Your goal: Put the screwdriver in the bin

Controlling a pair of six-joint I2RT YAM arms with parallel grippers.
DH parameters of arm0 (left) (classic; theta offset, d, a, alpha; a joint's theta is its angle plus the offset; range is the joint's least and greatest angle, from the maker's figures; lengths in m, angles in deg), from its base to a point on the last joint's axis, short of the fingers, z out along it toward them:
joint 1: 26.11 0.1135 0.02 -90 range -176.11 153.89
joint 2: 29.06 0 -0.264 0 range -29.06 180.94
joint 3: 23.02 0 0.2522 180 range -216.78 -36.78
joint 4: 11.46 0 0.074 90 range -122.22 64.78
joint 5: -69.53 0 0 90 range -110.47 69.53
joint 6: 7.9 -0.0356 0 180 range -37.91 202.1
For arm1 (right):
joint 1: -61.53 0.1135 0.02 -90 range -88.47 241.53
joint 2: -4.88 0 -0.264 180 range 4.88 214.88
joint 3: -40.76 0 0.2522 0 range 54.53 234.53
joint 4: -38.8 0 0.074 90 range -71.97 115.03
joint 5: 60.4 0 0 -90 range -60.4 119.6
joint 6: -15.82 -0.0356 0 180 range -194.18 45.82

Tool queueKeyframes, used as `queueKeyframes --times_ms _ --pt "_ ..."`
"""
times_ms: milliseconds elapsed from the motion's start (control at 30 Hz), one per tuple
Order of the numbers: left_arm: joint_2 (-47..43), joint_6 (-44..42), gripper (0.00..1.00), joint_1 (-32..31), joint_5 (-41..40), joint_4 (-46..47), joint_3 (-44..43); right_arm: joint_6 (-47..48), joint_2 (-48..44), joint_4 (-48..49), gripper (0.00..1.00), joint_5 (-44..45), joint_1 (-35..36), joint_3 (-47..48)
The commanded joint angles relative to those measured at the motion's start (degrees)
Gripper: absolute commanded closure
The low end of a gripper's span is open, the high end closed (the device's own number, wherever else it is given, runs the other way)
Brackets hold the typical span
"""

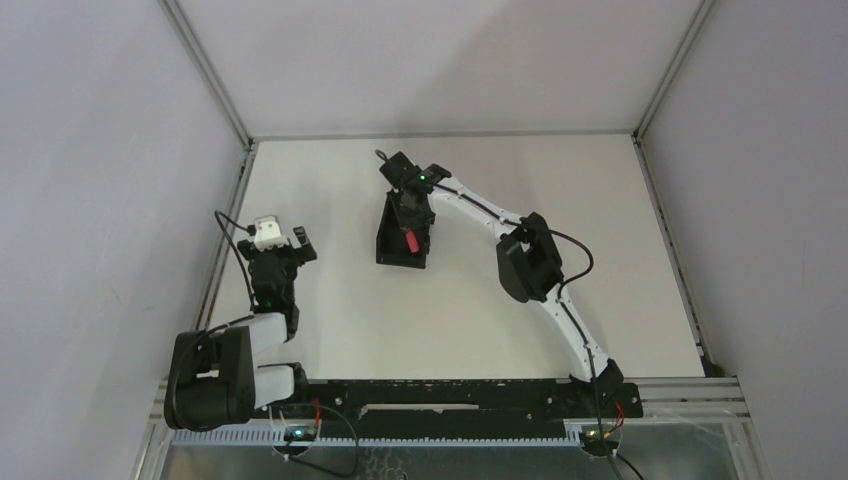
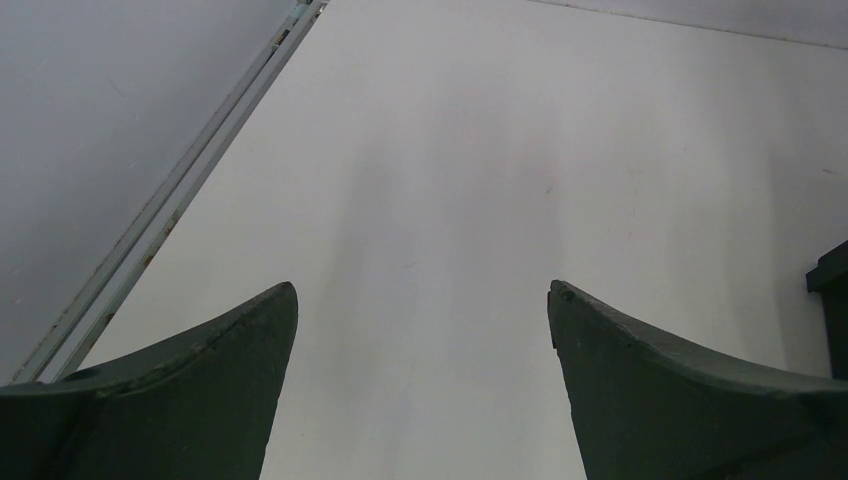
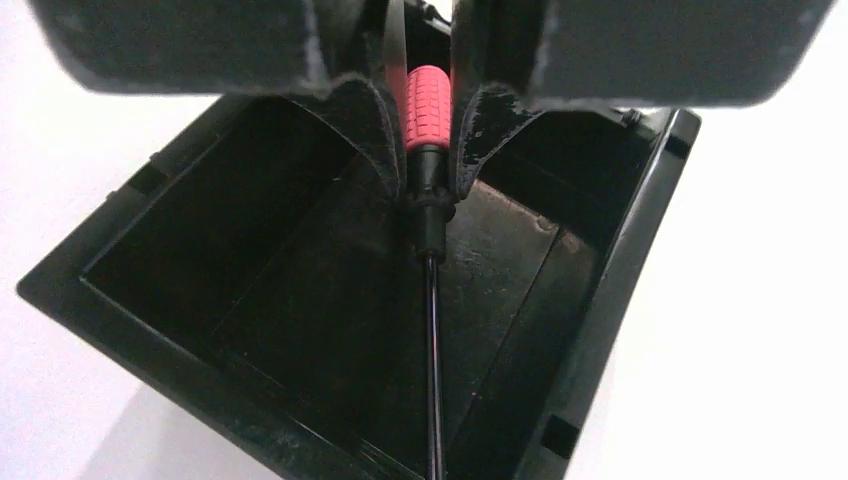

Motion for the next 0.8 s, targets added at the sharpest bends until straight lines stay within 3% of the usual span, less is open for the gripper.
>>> queueKeyframes --times_ms 0,67,133,433,500,533,567,600,767 --pt "-0.1 -0.8 0.00 -0.4 -0.7 1.4 -2.7 1.6 -1.7 2.7 0.75 3.3 1.0 0.6" --pt "0.0 -0.7 0.00 -0.4 -0.7 1.4 -2.7 1.5 -2.3 2.9 0.63 3.1 1.2 0.2" --pt "0.0 -0.7 0.00 -0.4 -0.7 1.4 -2.7 1.5 -3.2 3.0 0.57 2.8 1.6 0.3" --pt "0.0 -0.7 0.00 -0.4 -0.7 1.4 -2.7 0.8 -14.0 4.5 0.55 6.7 2.4 -0.4" --pt "0.0 -0.8 0.00 -0.4 -0.7 1.4 -2.7 1.9 -17.3 5.3 0.51 6.8 2.4 -1.8" --pt "-0.1 -0.7 0.00 -0.4 -0.7 1.4 -2.7 2.5 -19.2 5.8 0.38 6.7 2.4 -2.9" --pt "0.0 -0.8 0.00 -0.3 -0.7 1.4 -2.7 3.1 -21.7 6.2 0.13 6.8 2.4 -4.9" --pt "0.0 -0.7 0.00 -0.4 -0.7 1.4 -2.7 3.8 -23.7 6.9 0.02 7.0 2.5 -6.9" --pt "0.0 -0.7 0.00 -0.4 -0.8 1.4 -2.7 7.8 -36.9 14.5 0.00 9.7 3.1 -22.1"
